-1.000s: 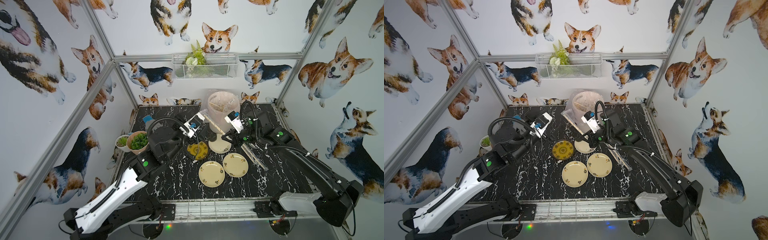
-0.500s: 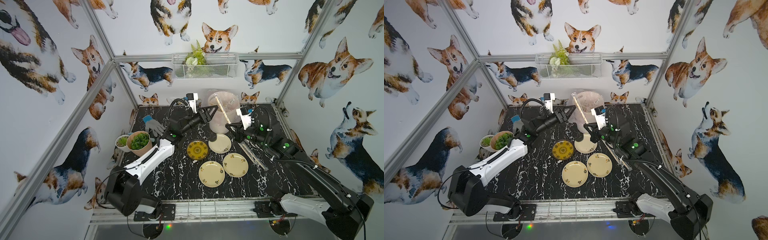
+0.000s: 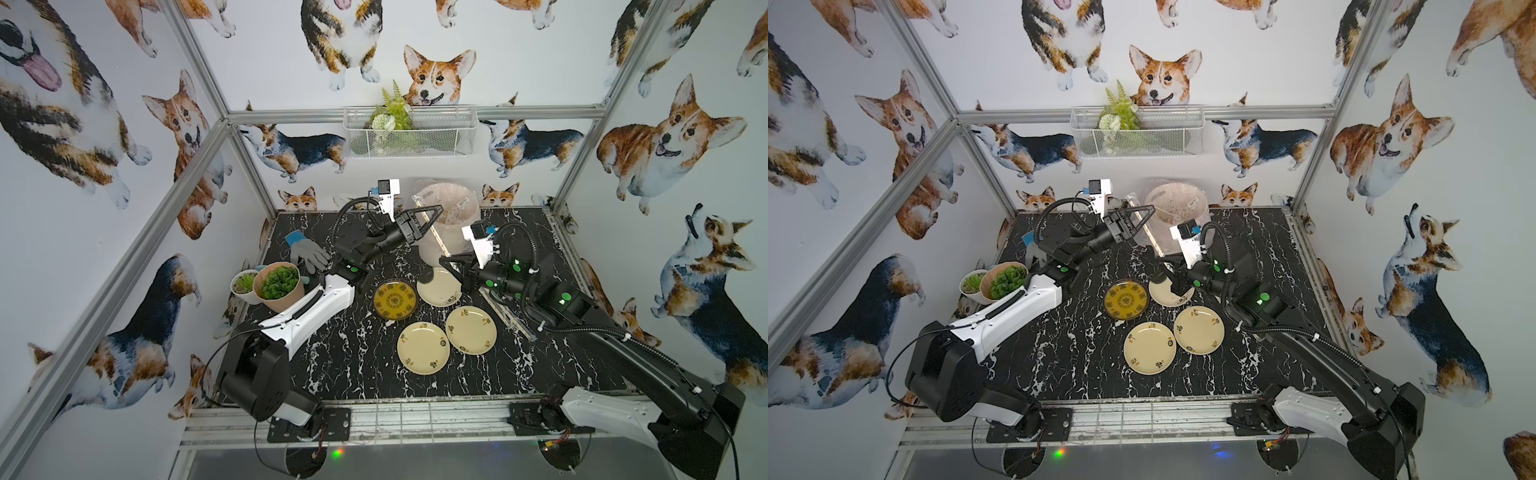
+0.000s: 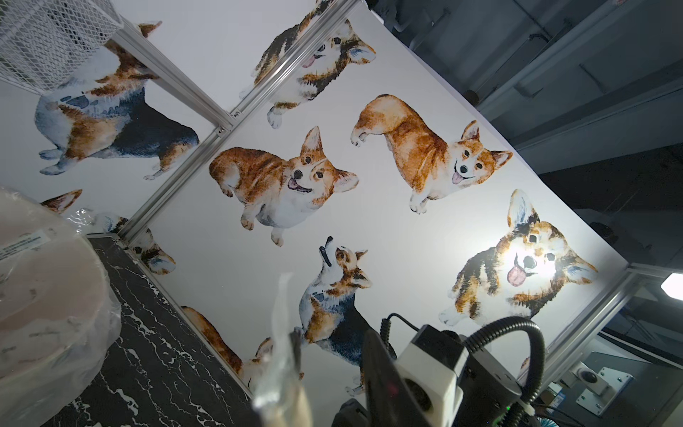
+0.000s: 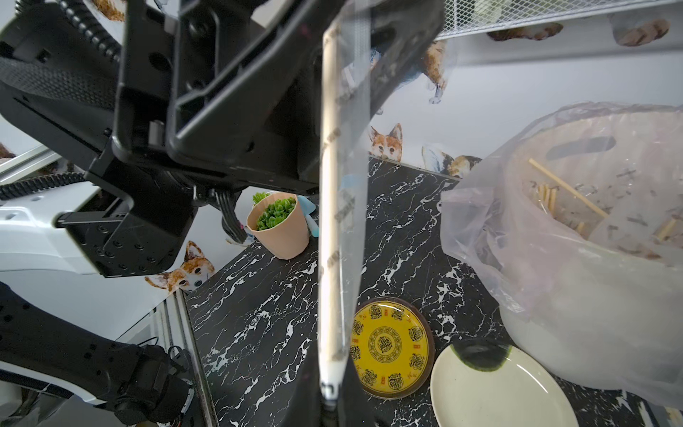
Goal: Remove the packaging of disposable chopsticks
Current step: Pick up the disposable chopsticks from the center of the board.
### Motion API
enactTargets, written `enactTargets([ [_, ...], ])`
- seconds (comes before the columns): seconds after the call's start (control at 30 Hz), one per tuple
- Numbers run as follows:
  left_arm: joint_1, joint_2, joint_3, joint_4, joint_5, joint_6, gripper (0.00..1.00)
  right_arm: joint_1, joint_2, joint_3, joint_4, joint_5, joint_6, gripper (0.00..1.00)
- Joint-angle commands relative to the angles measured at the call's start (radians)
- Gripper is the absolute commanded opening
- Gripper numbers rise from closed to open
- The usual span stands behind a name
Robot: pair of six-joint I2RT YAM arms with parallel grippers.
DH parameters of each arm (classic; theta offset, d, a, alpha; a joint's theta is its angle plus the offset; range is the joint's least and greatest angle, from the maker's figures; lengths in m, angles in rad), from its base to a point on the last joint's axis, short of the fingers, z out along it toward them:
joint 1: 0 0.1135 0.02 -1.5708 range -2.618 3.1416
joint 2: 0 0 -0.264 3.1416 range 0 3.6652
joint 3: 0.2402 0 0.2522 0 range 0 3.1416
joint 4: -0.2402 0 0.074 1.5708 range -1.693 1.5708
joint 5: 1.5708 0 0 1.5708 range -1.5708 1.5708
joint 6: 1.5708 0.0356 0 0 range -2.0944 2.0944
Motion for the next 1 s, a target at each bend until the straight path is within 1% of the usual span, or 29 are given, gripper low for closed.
enactTargets([
  [0.0, 0.001, -0.017, -0.006, 0.061, 0.020, -0.007, 0.21, 0.010, 0.003, -0.002, 0.056, 0.010, 0.020, 0.00],
  [0.03, 0.001, -0.021, -0.009, 0.059, 0.020, -0.006, 0.16, 0.011, 0.003, -0.002, 0.056, 0.011, 0.019, 0.00],
  [0.07, 0.001, -0.025, -0.011, 0.055, 0.020, -0.003, 0.14, 0.012, 0.002, -0.004, 0.055, 0.015, 0.020, 0.00],
  [0.2, 0.001, -0.051, -0.022, 0.027, 0.019, 0.018, 0.15, 0.012, -0.007, -0.012, 0.051, 0.058, 0.030, 0.00],
  [0.23, 0.001, -0.059, -0.025, 0.011, 0.016, 0.027, 0.12, 0.012, -0.008, -0.009, 0.046, 0.060, 0.027, 0.00],
  [0.27, 0.001, -0.066, -0.027, 0.000, 0.016, 0.037, 0.01, 0.012, -0.009, -0.007, 0.039, 0.060, 0.024, 0.00],
  [0.3, 0.002, -0.074, -0.026, -0.025, 0.016, 0.051, 0.00, 0.012, -0.010, -0.004, 0.032, 0.055, 0.018, 0.00],
  [0.33, 0.003, -0.082, -0.023, -0.046, 0.017, 0.062, 0.00, 0.012, -0.013, -0.004, 0.027, 0.042, 0.008, 0.06],
  [0.4, 0.008, -0.100, -0.014, -0.084, 0.034, 0.087, 0.00, 0.012, -0.024, -0.003, 0.018, -0.010, -0.038, 0.46],
  [0.43, 0.013, -0.107, -0.011, -0.097, 0.049, 0.097, 0.00, 0.012, -0.032, -0.001, 0.007, -0.030, -0.061, 0.61],
  [0.47, 0.019, -0.118, -0.004, -0.118, 0.070, 0.108, 0.00, 0.011, -0.042, 0.001, -0.007, -0.057, -0.088, 0.78],
  [0.5, 0.026, -0.126, 0.007, -0.144, 0.099, 0.127, 0.00, 0.009, -0.055, 0.002, -0.021, -0.096, -0.119, 0.86],
  [0.53, 0.031, -0.131, 0.018, -0.171, 0.135, 0.149, 0.00, 0.008, -0.068, 0.002, -0.031, -0.134, -0.146, 0.89],
  [0.6, 0.036, -0.137, 0.054, -0.252, 0.233, 0.211, 0.00, -0.001, -0.092, -0.002, -0.052, -0.223, -0.189, 0.91],
  [0.63, 0.035, -0.136, 0.072, -0.281, 0.285, 0.236, 0.00, -0.008, -0.099, -0.004, -0.057, -0.261, -0.195, 0.89],
  [0.7, 0.035, -0.128, 0.104, -0.317, 0.384, 0.255, 0.00, -0.021, -0.097, 0.005, -0.068, -0.356, -0.191, 0.83],
  [0.77, 0.035, -0.125, 0.116, -0.309, 0.459, 0.257, 0.00, -0.023, -0.078, 0.014, -0.060, -0.420, -0.171, 0.78],
  [0.83, 0.035, -0.128, 0.121, -0.304, 0.498, 0.260, 0.00, -0.023, -0.045, 0.030, -0.053, -0.466, -0.146, 0.72],
  [0.9, 0.035, -0.132, 0.126, -0.300, 0.521, 0.267, 0.00, -0.022, -0.012, 0.048, -0.062, -0.507, -0.128, 0.62],
  [0.93, 0.035, -0.134, 0.128, -0.295, 0.523, 0.267, 0.00, -0.023, 0.002, 0.051, -0.060, -0.525, -0.113, 0.54],
  [0.97, 0.035, -0.137, 0.128, -0.292, 0.523, 0.267, 0.00, -0.023, 0.010, 0.051, -0.051, -0.540, -0.099, 0.50],
])
